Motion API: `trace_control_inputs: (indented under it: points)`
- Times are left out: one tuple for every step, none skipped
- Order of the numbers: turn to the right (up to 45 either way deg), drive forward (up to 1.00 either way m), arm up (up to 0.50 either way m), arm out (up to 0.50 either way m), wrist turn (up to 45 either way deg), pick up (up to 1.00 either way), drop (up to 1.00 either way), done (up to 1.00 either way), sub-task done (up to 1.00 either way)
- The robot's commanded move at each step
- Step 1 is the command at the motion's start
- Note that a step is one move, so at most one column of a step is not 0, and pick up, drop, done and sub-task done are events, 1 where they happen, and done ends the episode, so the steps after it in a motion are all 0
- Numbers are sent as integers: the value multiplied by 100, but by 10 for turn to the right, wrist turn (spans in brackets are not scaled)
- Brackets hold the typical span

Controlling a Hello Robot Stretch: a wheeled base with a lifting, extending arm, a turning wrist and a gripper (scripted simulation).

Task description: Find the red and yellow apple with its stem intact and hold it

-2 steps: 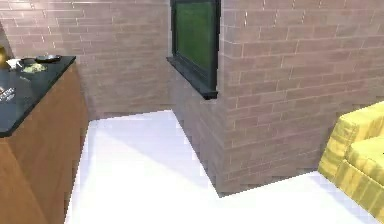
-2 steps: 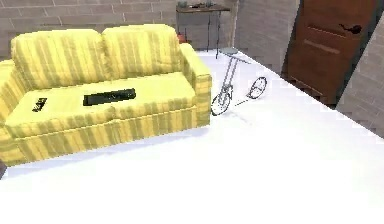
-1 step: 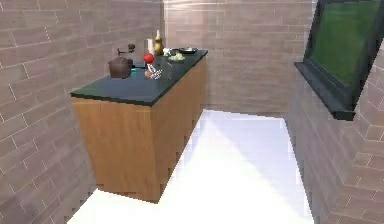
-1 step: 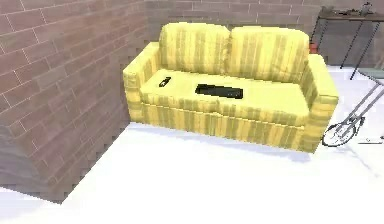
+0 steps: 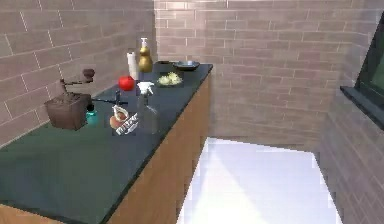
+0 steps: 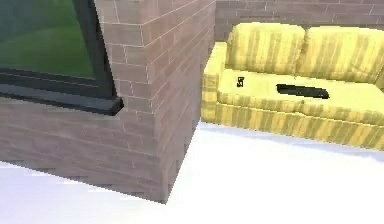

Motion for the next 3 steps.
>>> trace_control_inputs:
  points:
    - [-450,0,0,0,0,0,0,0,0]
    - [-450,0,0,0,0,0,0,0,0]
    - [-180,0,0,0,0,0,0,0,0]
